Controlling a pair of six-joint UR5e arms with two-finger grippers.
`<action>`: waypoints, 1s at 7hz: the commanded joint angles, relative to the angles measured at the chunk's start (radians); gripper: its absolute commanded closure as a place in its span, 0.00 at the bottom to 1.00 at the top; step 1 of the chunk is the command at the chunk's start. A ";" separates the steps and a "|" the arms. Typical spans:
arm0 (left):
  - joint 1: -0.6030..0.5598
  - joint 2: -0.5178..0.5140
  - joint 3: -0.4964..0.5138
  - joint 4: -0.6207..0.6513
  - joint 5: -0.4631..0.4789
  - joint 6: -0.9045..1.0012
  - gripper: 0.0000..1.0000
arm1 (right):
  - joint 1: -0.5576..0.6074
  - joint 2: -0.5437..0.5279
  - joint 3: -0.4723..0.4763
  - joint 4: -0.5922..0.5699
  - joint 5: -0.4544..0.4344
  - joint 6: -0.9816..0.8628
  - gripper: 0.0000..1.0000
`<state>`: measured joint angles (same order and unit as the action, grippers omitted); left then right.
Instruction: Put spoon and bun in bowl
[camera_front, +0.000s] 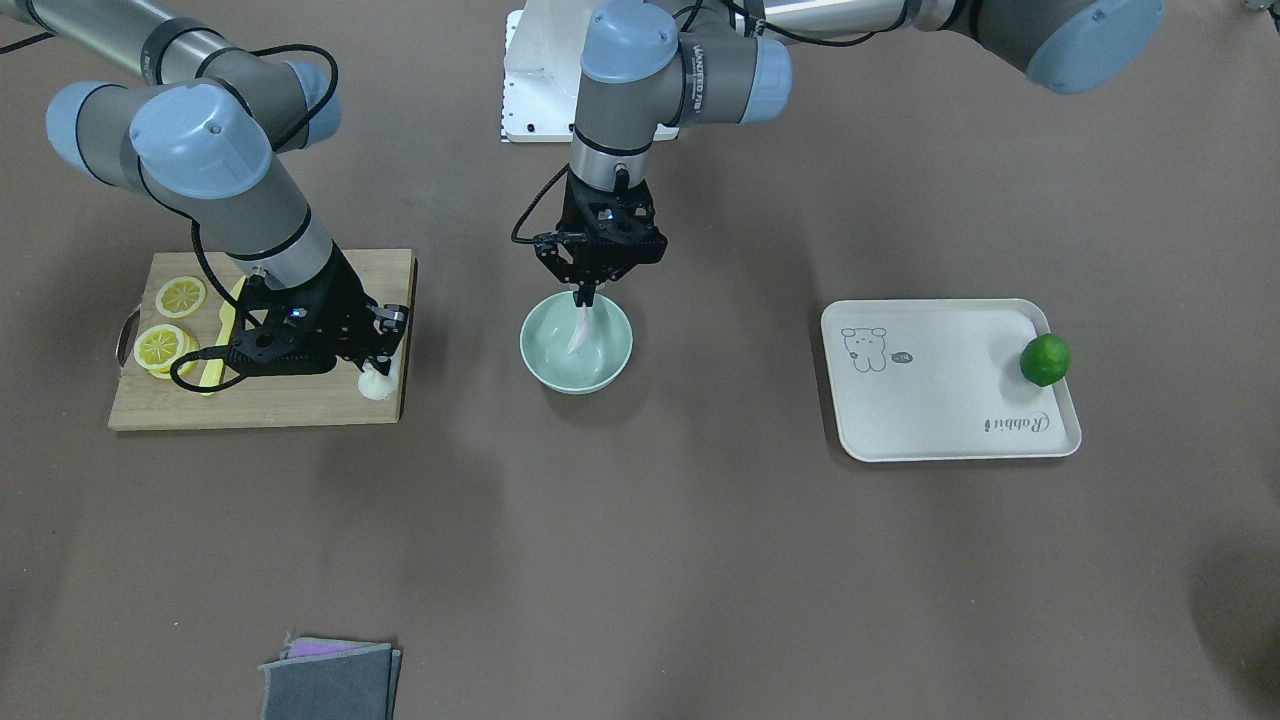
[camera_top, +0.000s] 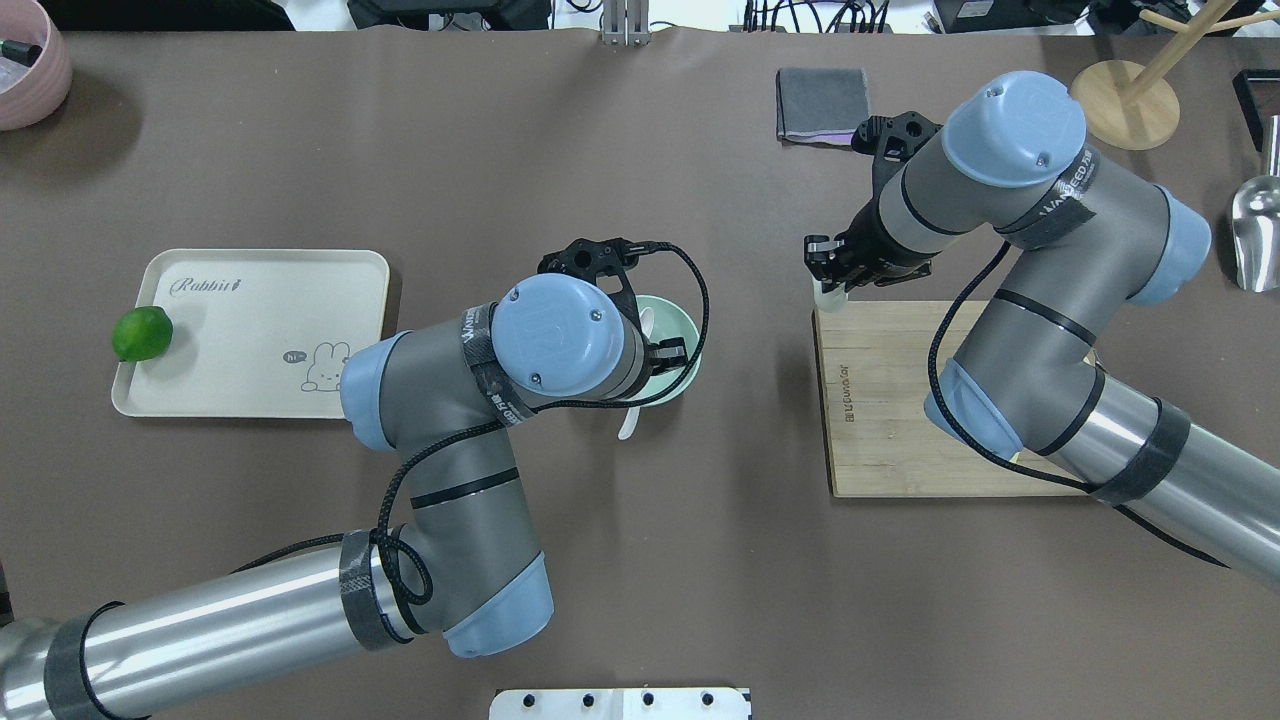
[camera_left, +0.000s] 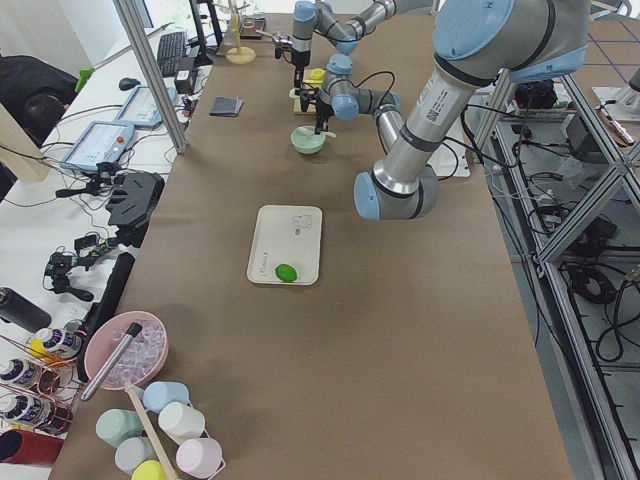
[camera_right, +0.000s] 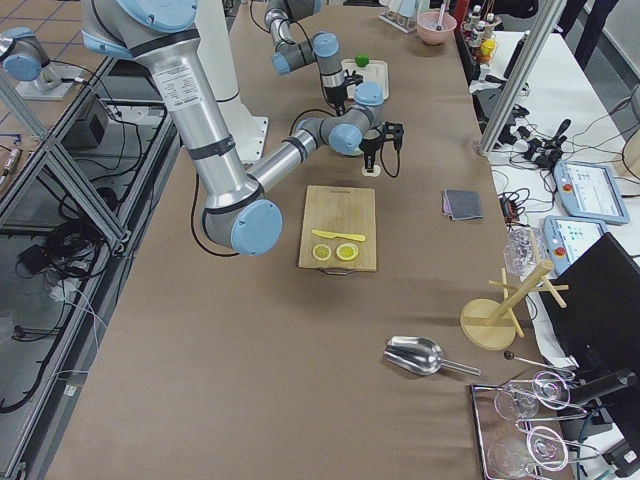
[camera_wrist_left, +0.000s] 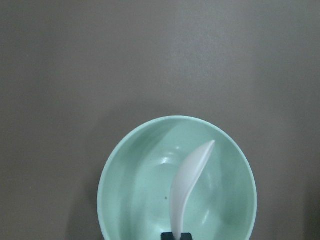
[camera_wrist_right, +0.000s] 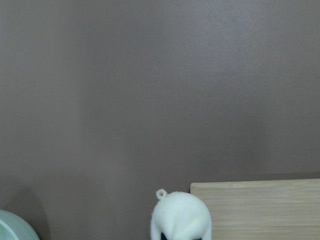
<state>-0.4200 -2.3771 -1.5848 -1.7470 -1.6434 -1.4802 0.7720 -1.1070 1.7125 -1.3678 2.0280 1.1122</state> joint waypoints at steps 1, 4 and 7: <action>0.006 -0.005 0.008 0.004 0.008 0.001 0.67 | -0.005 0.010 -0.004 0.001 -0.002 0.002 1.00; -0.043 0.016 -0.012 0.006 0.102 0.096 0.02 | -0.028 0.067 -0.004 -0.002 -0.005 0.005 1.00; -0.245 0.264 -0.242 0.003 -0.085 0.384 0.02 | -0.114 0.166 -0.004 -0.016 -0.080 0.086 1.00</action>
<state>-0.5788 -2.2096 -1.7435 -1.7429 -1.6571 -1.2088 0.6963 -0.9802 1.7082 -1.3811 1.9812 1.1679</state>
